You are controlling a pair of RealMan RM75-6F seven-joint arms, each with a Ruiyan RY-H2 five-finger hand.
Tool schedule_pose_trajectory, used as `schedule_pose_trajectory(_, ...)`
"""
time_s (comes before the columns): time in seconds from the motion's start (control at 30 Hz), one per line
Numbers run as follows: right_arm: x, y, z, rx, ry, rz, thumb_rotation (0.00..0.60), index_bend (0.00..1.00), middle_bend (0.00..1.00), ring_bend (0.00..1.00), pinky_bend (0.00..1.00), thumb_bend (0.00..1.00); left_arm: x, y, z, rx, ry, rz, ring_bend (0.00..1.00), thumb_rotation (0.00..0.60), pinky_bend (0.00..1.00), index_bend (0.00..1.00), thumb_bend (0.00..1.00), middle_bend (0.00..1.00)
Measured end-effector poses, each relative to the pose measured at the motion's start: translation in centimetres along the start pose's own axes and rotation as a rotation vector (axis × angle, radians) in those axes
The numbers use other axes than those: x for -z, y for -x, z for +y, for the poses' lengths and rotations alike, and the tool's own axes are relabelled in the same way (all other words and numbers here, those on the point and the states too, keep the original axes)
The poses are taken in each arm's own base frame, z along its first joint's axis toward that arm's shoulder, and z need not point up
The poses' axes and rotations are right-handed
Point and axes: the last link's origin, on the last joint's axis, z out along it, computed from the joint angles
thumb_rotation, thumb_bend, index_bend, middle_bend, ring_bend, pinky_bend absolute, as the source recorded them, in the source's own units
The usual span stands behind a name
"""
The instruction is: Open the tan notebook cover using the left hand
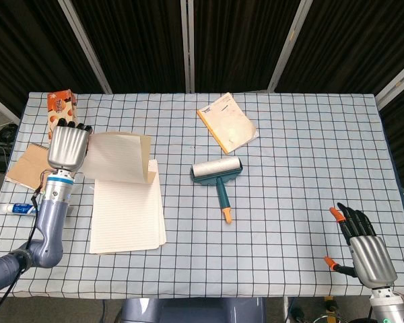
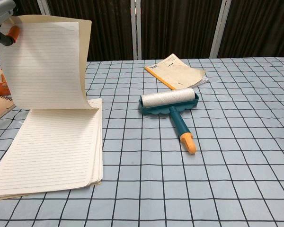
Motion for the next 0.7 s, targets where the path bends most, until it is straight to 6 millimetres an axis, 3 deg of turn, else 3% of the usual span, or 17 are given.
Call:
schedule_pose_trajectory(0.3, 0.0, -0.2, 0.1, -0.006, -0.010, 0.026, 0.600, 0.06, 0.00, 0.00, 0.00, 0.06, -4.0, 0.1, -0.7, -0.026, -0.039, 0.018, 0.41, 0.600, 0.26, 0.61, 0.69, 0.44)
schedule_pose_trajectory(0.57, -0.2, 0.1, 0.1, 0.002, -0.013, 0.026, 0.600, 0.06, 0.00, 0.00, 0.00, 0.06, -5.8, 0.5, -1.6, -0.145, -0.063, 0.065, 0.38, 0.600, 0.24, 0.57, 0.68, 0.41)
schedule_pose_trajectory(0.63, -0.2, 0.2, 0.1, 0.003, -0.013, 0.024, 0.600, 0.06, 0.00, 0.00, 0.00, 0.06, -6.3, 0.8, -2.0, -0.178, -0.080, 0.065, 0.31, 0.600, 0.19, 0.48, 0.66, 0.33)
schedule_pose_trajectory(0.7, -0.2, 0.3, 0.1, 0.005, -0.012, 0.022, 0.600, 0.06, 0.00, 0.00, 0.00, 0.06, -6.7, 1.3, -2.2, -0.201, -0.092, 0.056, 0.16, 0.600, 0.09, 0.24, 0.60, 0.15)
